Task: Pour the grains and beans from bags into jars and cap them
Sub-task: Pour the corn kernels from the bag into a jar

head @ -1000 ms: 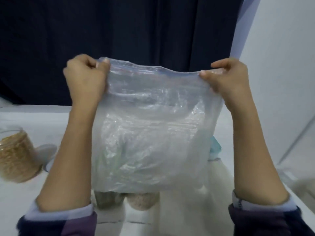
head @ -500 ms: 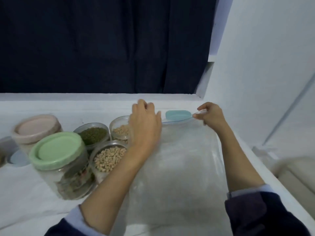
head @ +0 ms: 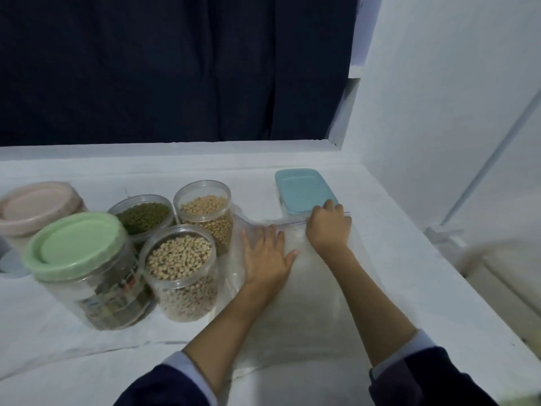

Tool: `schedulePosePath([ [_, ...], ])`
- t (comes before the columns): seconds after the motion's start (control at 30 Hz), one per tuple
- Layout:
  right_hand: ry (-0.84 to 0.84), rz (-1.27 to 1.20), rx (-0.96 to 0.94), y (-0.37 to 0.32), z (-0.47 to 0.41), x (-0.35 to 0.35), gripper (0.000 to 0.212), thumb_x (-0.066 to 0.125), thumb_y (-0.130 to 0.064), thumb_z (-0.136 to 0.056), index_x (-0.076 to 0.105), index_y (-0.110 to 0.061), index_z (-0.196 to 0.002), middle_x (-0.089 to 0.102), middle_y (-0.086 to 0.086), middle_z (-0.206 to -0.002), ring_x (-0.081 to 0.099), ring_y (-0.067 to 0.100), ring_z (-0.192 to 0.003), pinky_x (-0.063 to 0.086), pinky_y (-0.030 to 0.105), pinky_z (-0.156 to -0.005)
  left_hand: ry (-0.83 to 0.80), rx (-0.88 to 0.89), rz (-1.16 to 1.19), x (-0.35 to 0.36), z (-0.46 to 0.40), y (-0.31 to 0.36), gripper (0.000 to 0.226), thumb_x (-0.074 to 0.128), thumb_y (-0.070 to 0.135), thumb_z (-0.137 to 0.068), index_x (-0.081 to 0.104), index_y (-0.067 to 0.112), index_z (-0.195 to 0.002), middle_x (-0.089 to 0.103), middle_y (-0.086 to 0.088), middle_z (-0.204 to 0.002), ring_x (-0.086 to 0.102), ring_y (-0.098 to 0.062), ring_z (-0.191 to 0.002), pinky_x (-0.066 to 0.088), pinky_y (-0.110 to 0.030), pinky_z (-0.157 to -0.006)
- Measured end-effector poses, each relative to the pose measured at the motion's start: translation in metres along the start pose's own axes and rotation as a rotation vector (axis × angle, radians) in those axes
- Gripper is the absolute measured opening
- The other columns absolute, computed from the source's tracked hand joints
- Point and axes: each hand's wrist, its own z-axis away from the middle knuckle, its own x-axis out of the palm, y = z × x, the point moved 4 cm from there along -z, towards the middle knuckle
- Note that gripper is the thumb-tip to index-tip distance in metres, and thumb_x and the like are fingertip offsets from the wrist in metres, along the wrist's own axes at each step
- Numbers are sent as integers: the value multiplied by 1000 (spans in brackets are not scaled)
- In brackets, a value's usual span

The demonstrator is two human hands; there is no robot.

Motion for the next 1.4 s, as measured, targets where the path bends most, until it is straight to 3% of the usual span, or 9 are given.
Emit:
schedulePosePath([
  [0.1, -12, -50, 12, 22, 11, 23, 36, 34, -24, -99, 56, -4, -120, 47, 13, -128, 40, 31, -121, 33, 38, -91, 36, -26, 46, 7, 1, -6, 100, -18, 59, -67, 20, 20, -150, 14, -4, -159, 8, -22, -147, -10, -54, -114],
  [0.23, 119, -241, 36, 33, 19, 39, 70, 11, -38, -80, 64, 4, -97, 59, 21, -103, 53, 38, -100, 36, 42, -83, 78, -40, 103, 8, -1, -2, 96, -14, 60, -69, 22, 21, -150, 16, -2, -159, 9, -21, -147, -10, -54, -114],
  [0.4, 28, -270, 88, 39, 19, 52, 48, 30, -29, -85, 61, 4, -98, 57, 22, -107, 53, 39, -102, 39, 44, -83, 48, -60, 95, 12, -3, -3, 93, -12, 62, -70, 18, 25, -151, 9, 3, -160, 4, -19, -147, -7, -53, -114],
  [0.5, 8, -225, 88, 41, 13, 51, 26, 45, -16, -92, 57, -1, -111, 51, 17, -120, 46, 34, -115, 31, 42, -97, -10, -77, 90, 13, -3, -4, 72, 7, 60, -89, 12, 26, -151, 3, 3, -160, -1, -18, -147, -5, -53, -115],
  [0.63, 222, -262, 198, 39, 6, 29, 43, 42, -2, -81, 56, -5, -122, 49, 17, -129, 42, 35, -122, 17, 47, -110, -79, -71, 72, 10, -4, 1, 56, 23, 49, -99, 3, 38, -150, -1, -1, -160, -5, -26, -147, -4, -60, -112],
  [0.77, 180, -104, -110, 13, -17, 14, 69, 54, 7, -79, 39, -15, -143, 25, 11, -154, 18, 28, -144, -3, 56, -114, -198, -61, -64, 2, -14, 14, 50, 21, 41, -100, 7, 43, -148, -1, -12, -159, -3, -41, -144, -2, -67, -108],
  [0.9, 16, 34, -172, 8, -34, 20, 57, 46, -1, -92, 37, -24, -144, 33, 4, -152, 23, 22, -142, 0, 61, -113, -290, -104, -100, -4, -20, 21, 51, 25, 40, -100, 11, 41, -148, -3, -14, -158, -4, -46, -142, 2, -67, -109],
  [1.17, 74, -27, -109, 3, -46, -15, 60, 42, 4, -92, 42, -29, -142, 41, 2, -145, 32, 25, -135, 0, 64, -111, -265, -93, 4, -8, -22, 24, 46, 32, 37, -97, 25, 36, -142, 7, -17, -153, 5, -44, -139, 15, -70, -105],
  [1.4, 14, 12, -84, 9, -6, 11, 53, 41, -7, -96, 37, -29, -144, 34, 4, -149, 23, 23, -140, 0, 61, -112, -214, -137, 58, -4, -19, 15, 63, 36, 42, -95, 11, 19, -149, 9, -10, -156, 4, -33, -144, 16, -62, -110],
])
